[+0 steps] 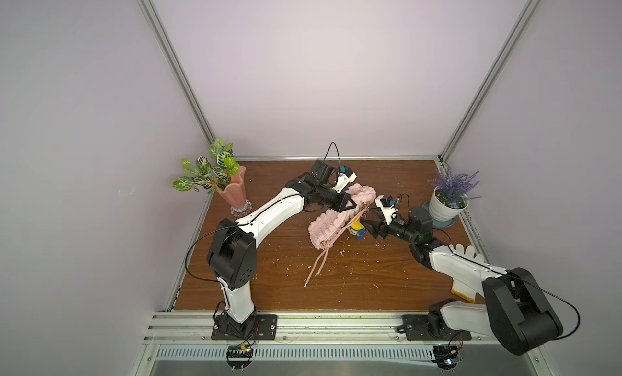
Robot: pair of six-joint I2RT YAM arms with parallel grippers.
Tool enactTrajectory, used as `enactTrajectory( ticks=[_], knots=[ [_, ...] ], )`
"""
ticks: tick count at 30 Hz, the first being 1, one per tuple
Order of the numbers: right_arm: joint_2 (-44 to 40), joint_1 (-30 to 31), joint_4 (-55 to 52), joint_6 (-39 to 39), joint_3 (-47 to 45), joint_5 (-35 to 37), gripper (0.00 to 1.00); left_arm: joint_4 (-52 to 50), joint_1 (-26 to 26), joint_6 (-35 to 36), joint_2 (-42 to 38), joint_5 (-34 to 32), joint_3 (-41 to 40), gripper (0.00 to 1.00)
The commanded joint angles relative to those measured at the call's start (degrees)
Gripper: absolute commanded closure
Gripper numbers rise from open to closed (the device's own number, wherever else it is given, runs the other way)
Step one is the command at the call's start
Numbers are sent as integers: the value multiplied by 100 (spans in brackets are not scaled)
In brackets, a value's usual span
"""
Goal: Remove the decoration from the bag
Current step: Pick up the bag from the center of the board.
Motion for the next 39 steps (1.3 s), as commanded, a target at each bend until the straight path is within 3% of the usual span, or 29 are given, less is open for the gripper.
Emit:
enactTrajectory(
  ticks=[1, 9, 14, 25, 28, 31, 39],
  knots=[
    [100, 43, 796, 430, -75, -223, 34, 48, 90, -319, 56, 670, 119, 100],
    [368, 105, 1412, 843, -115, -486, 57, 52, 127, -303, 74, 726, 72, 100],
    [310, 137, 1244, 724, -158, -518, 81, 48, 137, -287, 148, 736, 150, 100],
    [-106, 173, 729, 608, -196, -288, 88, 48, 213, -210, 152, 670, 125, 99],
    [-238, 173, 435, 524, -199, -242, 94, 39, 228, -122, 133, 516, 106, 90],
    [-487, 173, 174, 526, -232, -245, 97, 46, 259, 20, 108, 327, 87, 89],
    [-998, 173, -2018, -30, 251, -217, 100, 47, 283, 710, 185, -104, 150, 80]
  ],
)
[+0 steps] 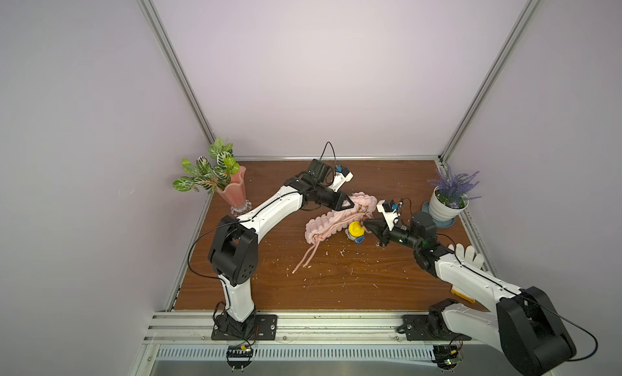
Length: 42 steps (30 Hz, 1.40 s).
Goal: Remove the decoration from the bag
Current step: Pick up the bag from the center of the board.
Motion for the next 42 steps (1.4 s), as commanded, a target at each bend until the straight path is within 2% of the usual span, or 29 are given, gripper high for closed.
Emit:
enactTrajectory(
  ticks=[1, 6, 9, 13, 16, 18, 22, 26, 29, 37, 42],
  knots=[
    [-135, 20, -1310, -364, 467, 60, 100, 56, 81, 522, 57, -246, 159, 78],
    [69, 20, -2669, -470, 1140, -39, 100, 70, 79, 802, 4, -430, 296, 70],
    [210, 20, -3081, -461, 1463, -28, 100, 63, 50, 1014, -156, -482, 335, 60],
    [409, 20, -3290, -430, 1710, -56, 100, 75, -137, 1659, -675, -809, 70, 47],
    [489, 20, -3366, -445, 1824, -117, 100, 62, -503, 2379, -1093, -1091, -357, 37],
    [556, 20, -3510, -510, 1933, -131, 100, 65, -730, 2758, -1295, -1350, -716, 33],
    [611, 16, -3589, -515, 2005, -220, 100, 65, -948, 3125, -1380, -1512, -926, 33],
    [603, 16, -3702, -508, 2081, -234, 100, 67, -1271, 3705, -1321, -1956, -1034, 32],
    [537, 11, -3729, -479, 2079, -268, 100, 162, -1322, 3874, -1226, -2161, -1192, 32],
    [407, -17, -4252, -884, 2195, -413, 100, 1130, -1398, 4627, -1351, -2669, -1822, 31],
    [491, -73, -4691, -1248, 2323, -696, 100, 1778, -1577, 5044, -1421, -3073, -2089, 35]
  ],
)
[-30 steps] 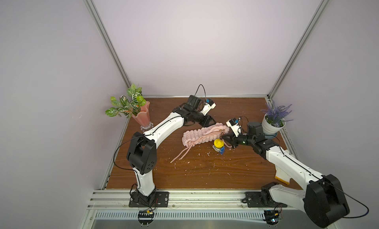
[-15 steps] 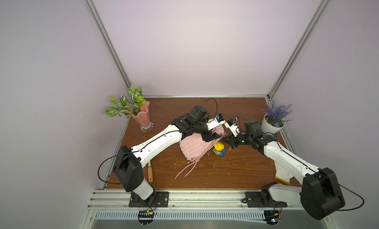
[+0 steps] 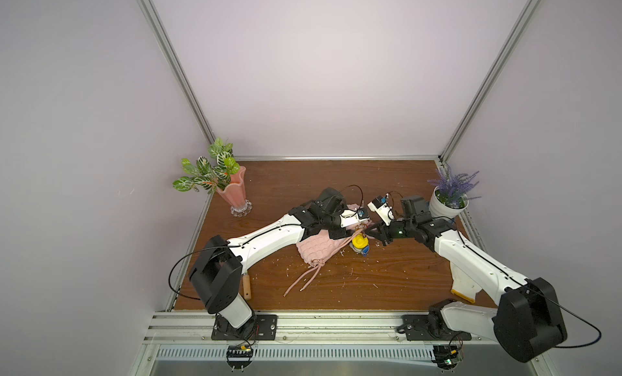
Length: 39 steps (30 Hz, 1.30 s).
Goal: Remove the decoration from the bag
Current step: Pick up the bag from the center of the board.
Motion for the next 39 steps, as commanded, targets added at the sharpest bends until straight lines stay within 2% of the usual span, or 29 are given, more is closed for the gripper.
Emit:
enactTrajectory(
  ticks=[1, 15, 22, 25, 28, 31, 34, 39],
  knots=[
    [-97, -30, -272, -388, 255, -503, 100, 699, -251, 559, -126, -409, -150, 36],
    [-30, -43, -358, -596, 120, -902, 100, 1096, -644, 1251, 66, -695, -458, 56],
    [-110, -63, -521, -746, 30, -906, 100, 898, -766, 1581, 226, -683, -301, 61],
    [-137, -91, -520, -771, 14, -872, 100, 814, -832, 1577, 277, -656, -272, 72],
    [-207, -128, -461, -748, -40, -901, 100, 725, -856, 1594, 298, -673, -323, 74],
    [-261, -159, -434, -736, -77, -920, 100, 636, -856, 1601, 327, -732, -328, 83],
    [-309, -190, -444, -753, -116, -932, 100, 587, -856, 1549, 357, -938, -292, 85],
    [-372, -264, -443, -801, -198, -964, 100, 344, -857, 1504, 441, -1122, -84, 100]
  ],
)
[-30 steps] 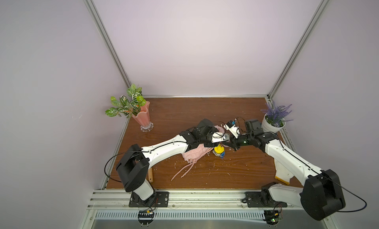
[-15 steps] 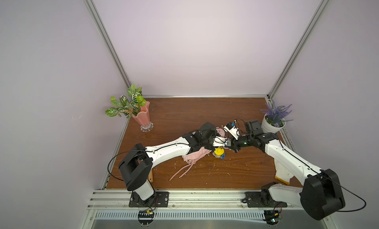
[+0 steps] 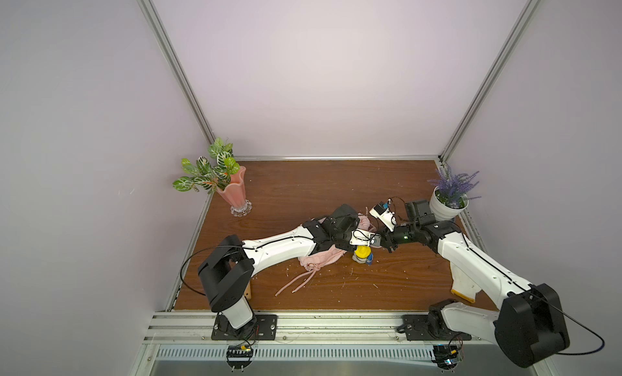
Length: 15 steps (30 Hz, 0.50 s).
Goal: Remove the decoration from the bag
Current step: Pick up the bag from the center of the board.
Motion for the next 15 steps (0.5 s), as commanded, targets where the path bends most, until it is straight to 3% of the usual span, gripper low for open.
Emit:
enactTrajectory(
  ticks=[1, 6, 10, 15],
  knots=[
    [-172, -35, 95, -163, -25, -287, 100, -297, -60, -84, 150, -161, 261, 100],
    [-258, -128, 356, -83, -167, -181, 99, -509, -61, -382, 178, -224, 497, 100],
    [-327, -180, 718, 38, -291, -63, 80, -613, -60, -697, 147, -217, 656, 100],
    [-340, -225, 1322, 308, -412, -25, 77, -889, -14, -1105, 193, -111, 983, 100]
  ],
)
